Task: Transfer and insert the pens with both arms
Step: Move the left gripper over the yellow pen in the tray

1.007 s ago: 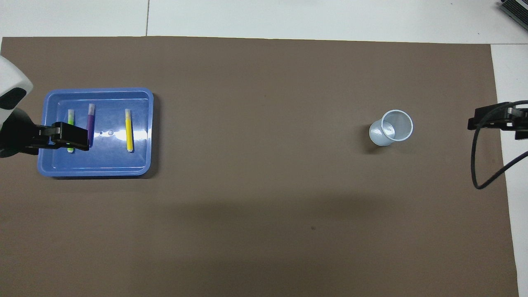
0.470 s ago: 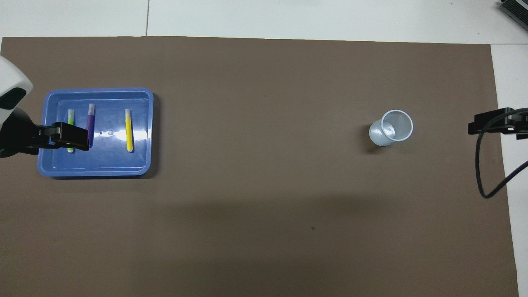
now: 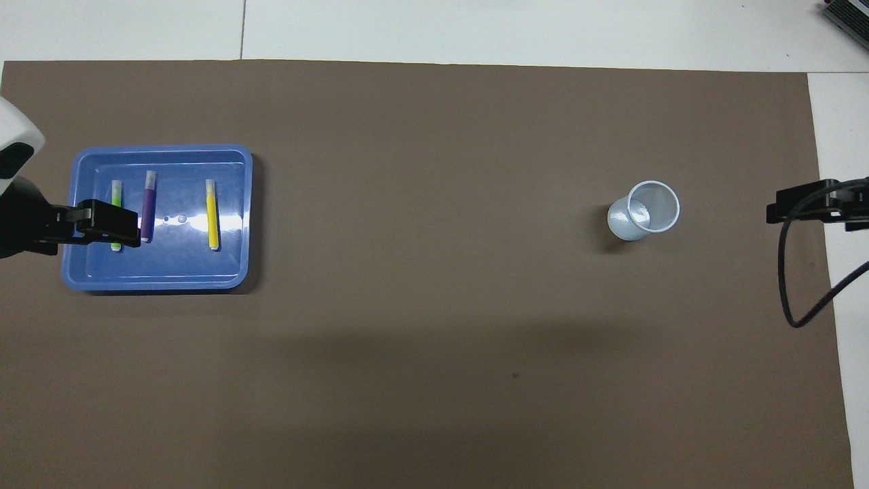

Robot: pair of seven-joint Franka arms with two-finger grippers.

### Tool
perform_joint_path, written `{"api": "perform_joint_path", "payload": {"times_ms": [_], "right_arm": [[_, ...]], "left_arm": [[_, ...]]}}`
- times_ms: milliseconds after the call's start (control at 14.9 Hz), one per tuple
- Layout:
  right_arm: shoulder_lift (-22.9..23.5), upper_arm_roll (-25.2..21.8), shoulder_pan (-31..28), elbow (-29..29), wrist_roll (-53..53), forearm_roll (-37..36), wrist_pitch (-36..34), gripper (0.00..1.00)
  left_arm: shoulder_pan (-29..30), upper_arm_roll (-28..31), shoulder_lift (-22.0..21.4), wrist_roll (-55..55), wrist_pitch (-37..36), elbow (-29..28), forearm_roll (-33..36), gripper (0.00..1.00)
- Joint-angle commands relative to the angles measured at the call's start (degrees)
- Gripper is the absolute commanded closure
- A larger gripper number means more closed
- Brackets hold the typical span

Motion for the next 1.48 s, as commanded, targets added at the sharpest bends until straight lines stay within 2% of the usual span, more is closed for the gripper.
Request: {"api": "perform_joint_path", "payload": {"times_ms": [0,268,403,872,1141,1409], "right_arm": [[-0.43,0.09,-0.10,-0.76,-0.98,-0.29,-0.65,0.00],[-1.31,0.09,-0.36,-2.69,-1.24,-0.20,0.31,0.00],[-1.57,0.09,-0.37,-3.22,-0.89,-0.20,1.19,0.00],[-1.49,0.09,-0.19,-3.13,-1.07,-0.02,1.63,0.00],[-1.49,0.09,-0.28,-3.04,-1.50,-0.02,1.55,0.00],[-1.31,0.09,-0.37,-2.78,-1.42,0.42,2.16,0.00]], "left_arm": [[1.29,-0.06,0.20,0.53,-0.45,0.81,-0.56,0.00],[2.00,-0.06,-0.24,0.00,-0.02,-0.07,-0.64,0.00],[1.91,-0.06,-0.15,0.44,3.66,-0.94,-0.56,0.00],[3.40,-0.06,-1.47,0.71,15.88,-11.66,-0.12,0.00],[4.10,-0.06,1.77,0.79,19.05,-11.50,-0.03,0.00],[3.49,-0.15,8.09,0.88,22.73,-10.79,2.33,0.00]]}}
